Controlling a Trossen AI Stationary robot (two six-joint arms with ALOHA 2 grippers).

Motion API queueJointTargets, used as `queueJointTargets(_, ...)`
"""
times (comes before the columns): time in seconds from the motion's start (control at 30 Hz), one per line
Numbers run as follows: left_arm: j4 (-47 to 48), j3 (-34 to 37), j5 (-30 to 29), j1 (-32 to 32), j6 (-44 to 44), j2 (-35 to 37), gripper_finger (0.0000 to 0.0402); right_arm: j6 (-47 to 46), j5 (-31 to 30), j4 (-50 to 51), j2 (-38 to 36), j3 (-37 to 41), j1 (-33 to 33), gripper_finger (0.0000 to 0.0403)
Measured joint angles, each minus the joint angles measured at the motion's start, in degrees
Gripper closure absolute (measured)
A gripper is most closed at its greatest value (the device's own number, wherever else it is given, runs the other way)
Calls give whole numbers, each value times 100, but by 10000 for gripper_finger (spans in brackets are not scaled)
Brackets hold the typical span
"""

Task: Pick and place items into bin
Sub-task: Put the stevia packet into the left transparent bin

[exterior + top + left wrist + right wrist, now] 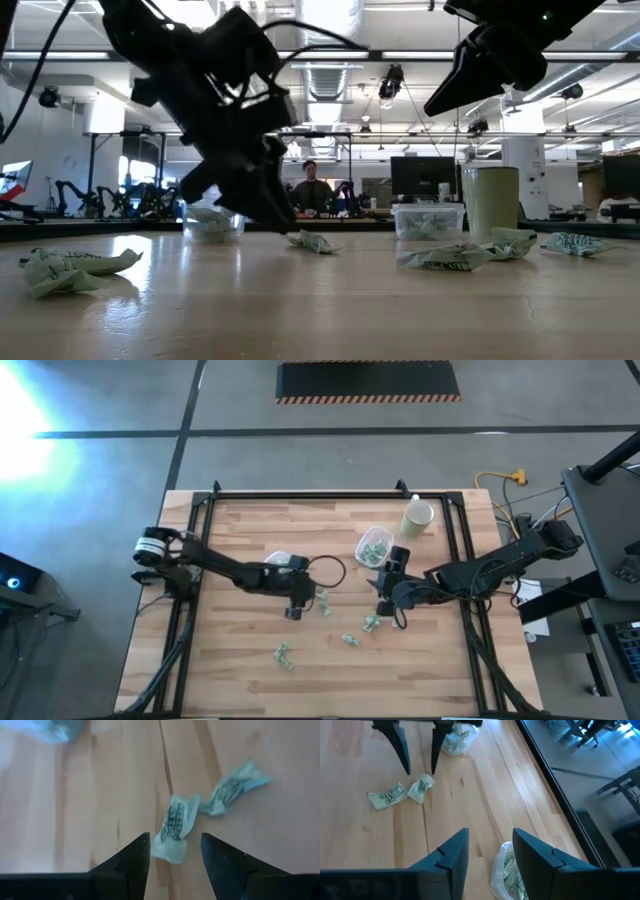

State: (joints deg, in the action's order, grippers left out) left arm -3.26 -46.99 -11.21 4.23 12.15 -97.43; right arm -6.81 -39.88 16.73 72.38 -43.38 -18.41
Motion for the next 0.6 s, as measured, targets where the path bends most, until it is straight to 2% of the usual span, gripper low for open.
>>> queueJointTargets(0.33,-41,-132,424,-261,-146,-306,246,0,-3,-18,0,0,-9,282)
queueJointTargets(0.6,-19,-122,765,-391,-320,-306,308,0,-4,-26,0,0,-9,293)
